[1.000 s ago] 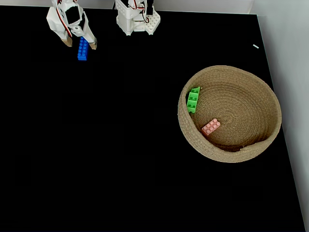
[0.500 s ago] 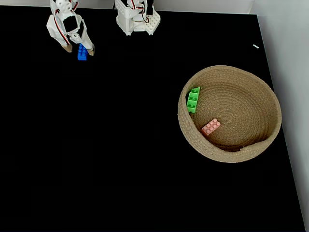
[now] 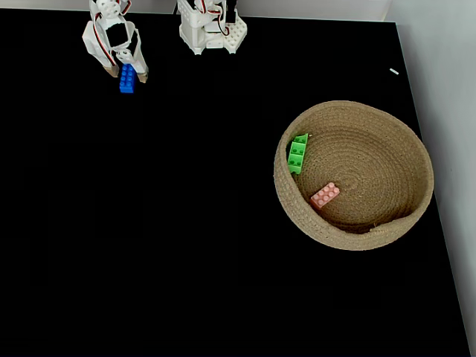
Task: Place the lego blocks in the tray
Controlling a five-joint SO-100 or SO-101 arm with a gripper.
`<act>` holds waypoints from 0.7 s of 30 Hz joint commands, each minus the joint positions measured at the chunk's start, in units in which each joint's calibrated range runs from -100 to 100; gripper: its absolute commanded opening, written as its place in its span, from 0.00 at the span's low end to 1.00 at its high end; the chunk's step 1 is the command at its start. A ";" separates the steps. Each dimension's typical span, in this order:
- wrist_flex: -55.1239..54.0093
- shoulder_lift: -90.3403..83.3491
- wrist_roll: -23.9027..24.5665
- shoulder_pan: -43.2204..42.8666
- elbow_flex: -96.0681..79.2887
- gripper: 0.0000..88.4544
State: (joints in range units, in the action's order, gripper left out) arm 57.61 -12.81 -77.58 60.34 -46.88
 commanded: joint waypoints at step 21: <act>12.40 0.08 22.37 -29.01 34.44 0.00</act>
State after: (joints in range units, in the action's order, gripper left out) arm 66.46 -12.81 -60.10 40.31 -26.12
